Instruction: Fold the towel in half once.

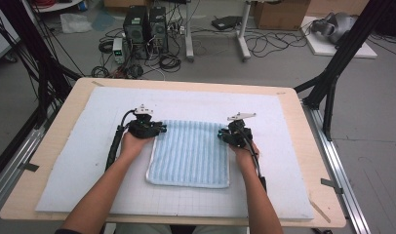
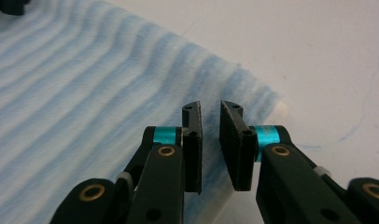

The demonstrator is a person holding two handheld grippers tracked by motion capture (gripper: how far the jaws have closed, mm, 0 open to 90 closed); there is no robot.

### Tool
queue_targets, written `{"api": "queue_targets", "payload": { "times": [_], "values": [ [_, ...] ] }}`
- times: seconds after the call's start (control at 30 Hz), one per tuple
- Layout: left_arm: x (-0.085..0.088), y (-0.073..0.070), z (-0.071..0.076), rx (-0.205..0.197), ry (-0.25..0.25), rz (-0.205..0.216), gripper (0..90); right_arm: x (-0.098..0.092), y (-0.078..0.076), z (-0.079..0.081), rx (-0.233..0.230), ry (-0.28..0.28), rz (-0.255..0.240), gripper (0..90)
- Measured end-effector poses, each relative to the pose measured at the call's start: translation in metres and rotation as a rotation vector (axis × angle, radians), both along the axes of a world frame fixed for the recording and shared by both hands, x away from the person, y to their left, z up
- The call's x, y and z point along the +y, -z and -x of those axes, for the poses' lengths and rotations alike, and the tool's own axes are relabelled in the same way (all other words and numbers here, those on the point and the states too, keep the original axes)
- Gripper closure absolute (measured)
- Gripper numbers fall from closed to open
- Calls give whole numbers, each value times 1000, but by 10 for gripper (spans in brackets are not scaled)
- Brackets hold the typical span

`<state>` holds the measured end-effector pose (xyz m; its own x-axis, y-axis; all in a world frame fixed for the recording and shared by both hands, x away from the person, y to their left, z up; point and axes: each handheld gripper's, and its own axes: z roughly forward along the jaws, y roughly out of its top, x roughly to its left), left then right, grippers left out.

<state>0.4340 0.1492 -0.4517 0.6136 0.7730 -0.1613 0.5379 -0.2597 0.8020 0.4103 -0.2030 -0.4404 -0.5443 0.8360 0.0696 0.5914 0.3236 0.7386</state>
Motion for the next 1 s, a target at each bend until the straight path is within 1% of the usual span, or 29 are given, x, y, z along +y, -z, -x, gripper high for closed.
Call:
{"api": "queue_targets", "payload": {
  "times": [0.03, 0.1, 0.13, 0.17, 0.23, 0.3, 0.33, 0.37, 0.4, 0.43, 0.47, 0.5, 0.53, 0.6, 0.63, 0.67, 0.7, 0.73, 0.77, 0.8, 0.83, 0.87, 0.9, 0.93, 0.97, 1.0],
  "values": [
    [1, 0, -1, 3, -9, 7, 699, -1, 2, -2, 14, 10, 3, 787],
    [1, 0, -1, -5, -24, 6, 699, -3, 4, -5, 17, 30, -20, 792],
    [2, 0, -1, -3, -29, 4, 699, -4, 5, -6, 13, 41, -21, 794],
    [2, 0, -2, -3, -38, 5, 704, -4, 5, -6, 3, 51, -7, 805],
    [1, 0, -1, -6, -46, -10, 724, -5, 5, -7, -11, 66, 11, 804],
    [1, 0, -1, -7, -47, -5, 733, -7, 5, -7, -25, 88, 27, 798],
    [2, 0, -2, -4, -51, -2, 735, -10, 6, -8, -24, 102, 20, 795],
    [3, 0, -2, 1, -54, 5, 733, -11, 6, -8, -19, 111, 10, 770],
    [4, 0, -2, 1, -57, 15, 711, -14, 5, -7, -11, 124, 10, 749],
    [7, -1, -2, 3, -61, 3, 671, -16, 4, -7, -3, 123, -3, 745],
    [10, -1, -2, 15, -67, 20, 619, -19, 2, -5, -9, 116, -25, 739],
    [16, -2, -2, 30, -65, 62, 599, -22, -1, -1, -25, 109, -43, 733],
    [21, -3, -1, 34, -69, 101, 585, -24, -4, 2, -39, 99, -58, 716],
    [31, -8, 3, 7, -63, 157, 565, -31, -11, 9, -60, 78, -76, 670],
    [36, -11, 6, -7, -61, 178, 556, -33, -15, 12, -65, 79, -76, 642],
    [41, -15, 10, -29, -57, 194, 539, -37, -19, 16, -78, 82, -80, 604],
    [44, -17, 12, -44, -54, 202, 518, -41, -24, 20, -86, 90, -97, 536],
    [47, -19, 15, -53, -44, 211, 495, -43, -27, 22, -88, 97, -109, 501],
    [51, -21, 19, -64, -39, 231, 459, -45, -30, 26, -86, 103, -122, 464],
    [53, -21, 22, -71, -37, 250, 412, -48, -34, 30, -86, 102, -124, 430],
    [54, -21, 27, -83, -31, 258, 385, -49, -35, 32, -84, 100, -116, 413],
    [55, -22, 31, -99, -32, 250, 336, -50, -37, 36, -91, 96, -110, 400],
    [57, -23, 35, -117, -33, 243, 268, -51, -37, 40, -104, 90, -109, 380],
    [58, -25, 38, -124, -38, 236, 223, -53, -37, 46, -109, 85, -108, 349],
    [59, -25, 41, -136, -41, 243, 214, -55, -36, 50, -103, 80, -110, 331],
    [61, -26, 43, -147, -30, 247, 213, -56, -35, 53, -99, 75, -109, 307]
  ]
}}
